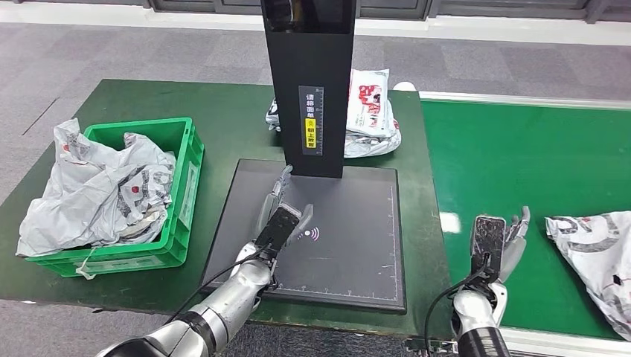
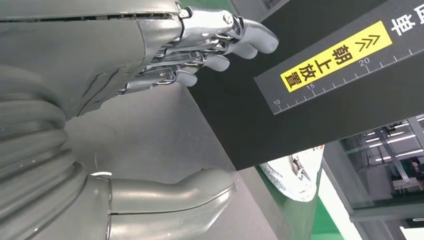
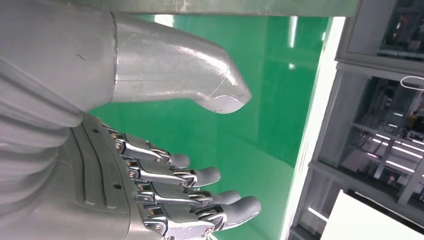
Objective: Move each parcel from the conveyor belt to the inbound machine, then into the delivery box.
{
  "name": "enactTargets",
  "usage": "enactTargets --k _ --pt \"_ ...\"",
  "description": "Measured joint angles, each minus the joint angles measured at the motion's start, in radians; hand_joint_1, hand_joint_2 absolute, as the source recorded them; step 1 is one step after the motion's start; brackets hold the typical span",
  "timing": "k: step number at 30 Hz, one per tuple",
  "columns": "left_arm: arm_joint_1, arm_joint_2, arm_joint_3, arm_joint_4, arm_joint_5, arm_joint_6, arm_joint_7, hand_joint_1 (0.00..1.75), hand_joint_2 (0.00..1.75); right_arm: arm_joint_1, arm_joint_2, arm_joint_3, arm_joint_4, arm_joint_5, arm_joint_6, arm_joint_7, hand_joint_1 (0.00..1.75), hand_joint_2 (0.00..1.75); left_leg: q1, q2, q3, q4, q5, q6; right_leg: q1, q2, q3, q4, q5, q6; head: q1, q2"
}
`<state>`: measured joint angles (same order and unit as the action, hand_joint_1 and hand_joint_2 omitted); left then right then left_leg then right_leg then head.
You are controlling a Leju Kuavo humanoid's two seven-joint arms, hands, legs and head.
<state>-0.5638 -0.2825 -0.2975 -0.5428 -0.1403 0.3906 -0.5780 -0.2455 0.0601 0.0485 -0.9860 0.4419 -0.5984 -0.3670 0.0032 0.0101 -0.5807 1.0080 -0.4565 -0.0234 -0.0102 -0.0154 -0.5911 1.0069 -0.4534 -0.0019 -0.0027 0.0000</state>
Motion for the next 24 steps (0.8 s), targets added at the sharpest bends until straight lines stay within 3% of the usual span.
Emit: enactTargets --k 5,10,17,24 --pt "0.002 0.003 0.000 0.000 -0.002 0.004 0.000 0.00 1.75 -0.026 -0.016 -0.037 0.058 0.016 -0.005 0.006 0.00 1.75 0.000 0.000 0.000 0.000 0.000 0.000 0.000 0.000 0.000 0.000 0.000 0.000 0.000 0.000" --pt "0.008 0.008 0.000 -0.002 -0.003 0.010 -0.004 0.00 1.75 -0.068 -0.046 -0.096 0.170 0.099 -0.073 0.043 0.00 1.75 0.000 0.000 0.000 0.000 0.000 0.000 -0.001 0.000 0.000 0.000 0.000 0.000 0.000 0.000" --pt "0.034 0.021 0.006 -0.025 -0.011 0.022 -0.005 0.00 1.75 -0.110 -0.079 -0.277 0.287 0.448 -0.103 0.178 0.00 1.75 -0.001 -0.001 0.000 0.000 0.000 0.001 -0.001 -0.001 0.000 0.000 0.000 0.000 0.000 0.000" --pt "0.086 0.036 0.029 -0.079 -0.017 0.034 -0.005 0.00 1.75 -0.141 -0.118 -0.433 0.371 0.655 -0.103 0.336 0.00 1.75 0.000 -0.001 0.000 0.000 -0.001 0.001 -0.001 -0.001 0.000 0.000 0.000 0.000 0.000 0.000"
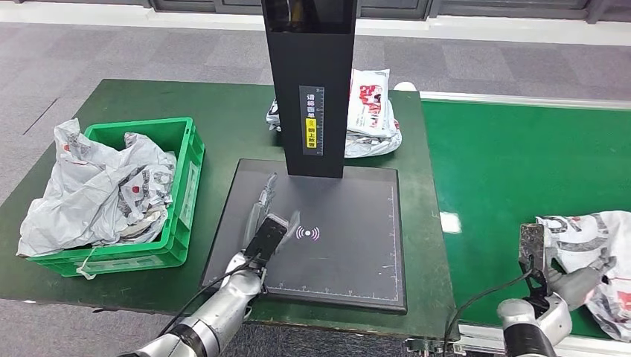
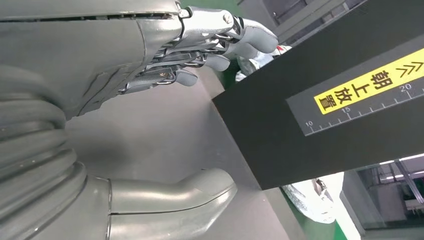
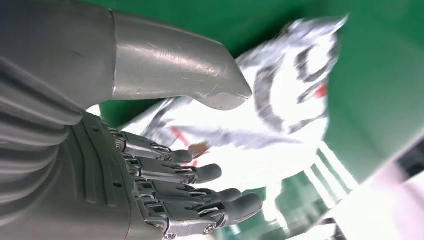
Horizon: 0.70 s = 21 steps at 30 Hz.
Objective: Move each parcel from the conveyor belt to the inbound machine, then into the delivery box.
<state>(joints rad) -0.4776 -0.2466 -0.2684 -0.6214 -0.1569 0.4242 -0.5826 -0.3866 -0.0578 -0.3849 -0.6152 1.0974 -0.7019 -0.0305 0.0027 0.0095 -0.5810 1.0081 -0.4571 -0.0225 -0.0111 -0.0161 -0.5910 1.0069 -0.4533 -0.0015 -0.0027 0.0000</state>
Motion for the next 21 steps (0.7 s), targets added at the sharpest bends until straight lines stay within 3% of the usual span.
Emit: enactTargets --k 8,15,21 --pt "0.051 0.007 0.017 -0.082 -0.048 0.024 0.037 0.00 1.75 -0.008 -0.022 -0.108 0.062 0.174 0.000 0.125 0.00 1.75 0.000 0.000 0.000 0.000 0.000 0.000 0.000 0.000 0.000 0.000 0.000 0.000 0.000 0.000" --pt "0.064 0.009 0.030 -0.111 -0.045 0.015 0.044 0.00 1.75 -0.015 -0.033 -0.120 0.087 0.288 0.000 0.210 0.00 1.75 0.000 0.000 0.000 0.000 0.000 0.000 0.000 0.000 0.000 0.000 0.000 0.000 0.000 0.000" --pt "0.069 0.010 0.047 -0.119 -0.035 0.011 0.044 0.00 1.75 -0.031 -0.035 -0.120 0.105 0.324 0.000 0.235 0.00 1.75 0.000 0.000 0.000 0.000 0.000 0.000 0.000 0.000 0.000 0.000 0.000 0.000 0.000 0.000"
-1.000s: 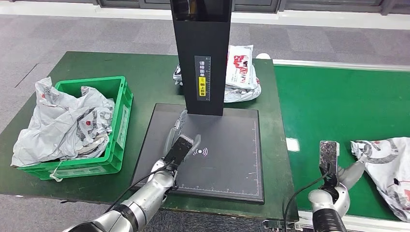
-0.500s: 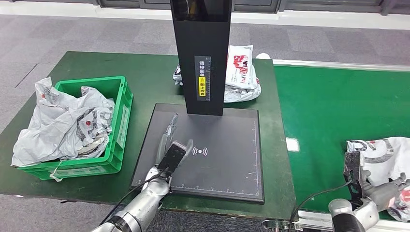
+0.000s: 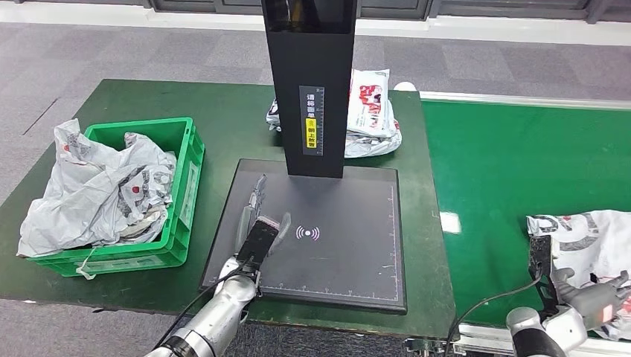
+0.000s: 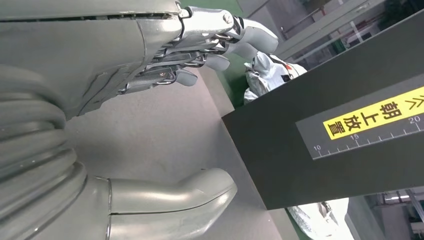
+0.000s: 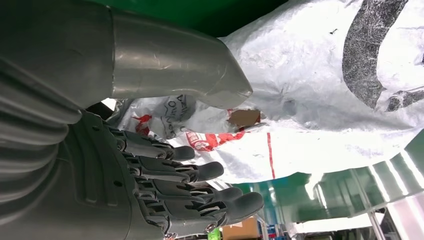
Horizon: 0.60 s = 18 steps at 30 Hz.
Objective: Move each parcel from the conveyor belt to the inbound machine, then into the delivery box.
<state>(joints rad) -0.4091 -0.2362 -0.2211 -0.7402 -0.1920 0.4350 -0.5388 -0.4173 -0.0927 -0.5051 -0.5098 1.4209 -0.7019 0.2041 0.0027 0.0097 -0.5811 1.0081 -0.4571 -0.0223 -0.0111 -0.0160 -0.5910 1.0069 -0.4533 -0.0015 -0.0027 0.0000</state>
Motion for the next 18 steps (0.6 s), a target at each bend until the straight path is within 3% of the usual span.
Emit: enactTargets --k 12,15,18 --pt "0.004 0.000 0.028 0.000 0.034 -0.018 -0.018 0.00 1.75 -0.055 -0.001 0.000 0.044 0.032 0.010 0.033 0.00 1.75 0.000 0.000 0.000 0.000 0.000 0.000 0.000 0.000 0.000 0.000 0.000 0.000 0.000 0.000" --pt "0.004 0.000 0.033 0.004 0.044 -0.026 -0.025 0.00 1.75 -0.083 -0.004 0.001 0.086 0.102 0.131 0.142 0.00 1.75 0.000 0.001 0.000 0.000 0.000 0.000 0.000 0.001 0.000 0.000 0.000 0.000 0.000 0.000" --pt "0.003 0.000 0.039 0.007 0.049 -0.032 -0.027 0.00 1.75 -0.107 -0.007 0.021 0.128 0.146 0.360 0.260 0.00 1.75 0.000 0.000 0.000 0.000 0.001 0.001 0.000 0.000 0.000 0.000 0.000 0.000 0.000 0.000"
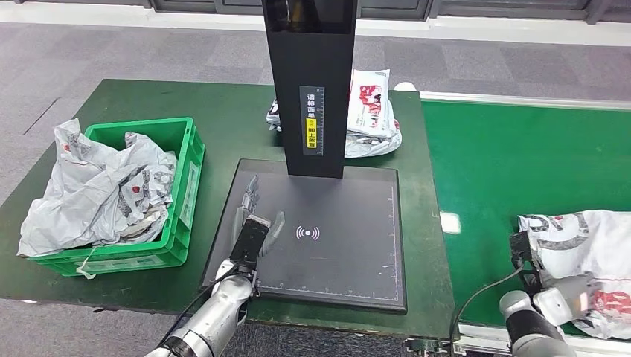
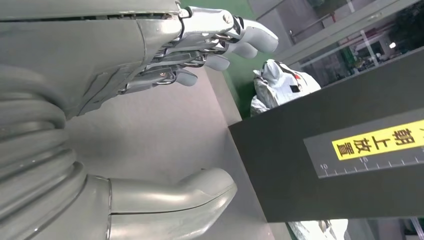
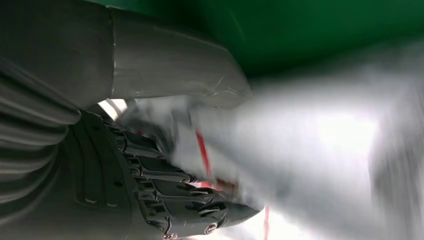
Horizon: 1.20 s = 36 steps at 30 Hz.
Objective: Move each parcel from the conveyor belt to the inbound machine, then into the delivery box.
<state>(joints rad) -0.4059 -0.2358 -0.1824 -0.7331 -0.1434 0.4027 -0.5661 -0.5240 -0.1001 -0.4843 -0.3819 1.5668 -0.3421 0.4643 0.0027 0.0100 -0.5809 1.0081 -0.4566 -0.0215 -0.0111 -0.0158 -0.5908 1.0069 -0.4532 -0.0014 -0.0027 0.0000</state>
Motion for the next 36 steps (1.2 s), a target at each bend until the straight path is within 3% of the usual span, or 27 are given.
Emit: enactTargets --k 3,6,7,10,11,28,33,36 --pt "0.000 0.000 0.007 0.000 0.001 -0.001 0.000 0.00 1.75 -0.008 0.000 0.032 0.027 0.005 0.136 0.049 0.00 1.75 0.000 0.000 0.000 0.000 0.000 0.000 0.000 0.000 0.000 0.000 0.000 0.000 0.000 0.000" --pt "0.000 0.000 0.009 0.000 0.002 -0.002 0.001 0.00 1.75 -0.017 -0.002 0.049 0.043 0.004 0.167 0.060 0.03 1.75 0.000 0.000 0.000 0.000 0.000 0.000 0.001 0.000 0.000 0.000 0.000 0.000 0.000 0.000" --pt "0.000 0.001 0.009 0.000 0.002 -0.002 0.001 0.00 1.75 -0.019 -0.002 0.053 0.047 0.002 0.172 0.061 0.21 1.75 0.000 0.000 0.000 0.000 0.000 0.000 0.001 0.000 0.000 0.000 0.000 0.000 0.000 0.000" --pt "0.001 0.002 0.012 0.000 0.006 -0.007 0.004 0.00 1.75 -0.023 -0.003 0.061 0.057 -0.009 0.198 0.062 1.48 1.75 0.000 0.000 0.000 0.000 0.000 0.000 0.000 0.000 0.001 0.000 0.000 0.000 0.000 0.000" --pt "0.001 0.002 0.013 0.000 0.009 -0.010 0.006 0.00 1.75 -0.025 -0.003 0.062 0.059 -0.013 0.206 0.063 1.75 1.75 0.000 0.000 0.000 0.000 0.000 0.000 0.000 0.000 0.001 0.000 0.000 0.001 0.000 0.000" --pt "0.007 0.003 0.039 -0.002 0.034 -0.044 0.014 0.00 1.75 -0.054 -0.006 0.062 0.065 -0.034 0.069 -0.007 1.75 1.75 0.000 0.000 0.000 0.002 0.002 0.002 0.000 0.000 0.001 0.000 0.002 0.003 0.000 0.000" --pt "0.007 0.003 0.055 -0.002 0.043 -0.068 0.013 0.00 1.75 -0.068 0.012 0.061 0.067 -0.100 -0.042 -0.155 1.75 1.75 0.000 0.000 -0.001 0.001 0.002 0.002 0.000 0.000 0.000 0.000 0.002 0.003 0.000 0.000" --pt "0.007 0.003 0.062 -0.002 0.046 -0.079 0.013 0.00 1.75 -0.073 0.042 0.060 0.049 -0.201 -0.099 -0.346 1.75 1.75 0.000 0.000 -0.001 0.001 0.002 0.002 0.000 0.000 0.000 0.000 0.002 0.003 0.000 0.000"
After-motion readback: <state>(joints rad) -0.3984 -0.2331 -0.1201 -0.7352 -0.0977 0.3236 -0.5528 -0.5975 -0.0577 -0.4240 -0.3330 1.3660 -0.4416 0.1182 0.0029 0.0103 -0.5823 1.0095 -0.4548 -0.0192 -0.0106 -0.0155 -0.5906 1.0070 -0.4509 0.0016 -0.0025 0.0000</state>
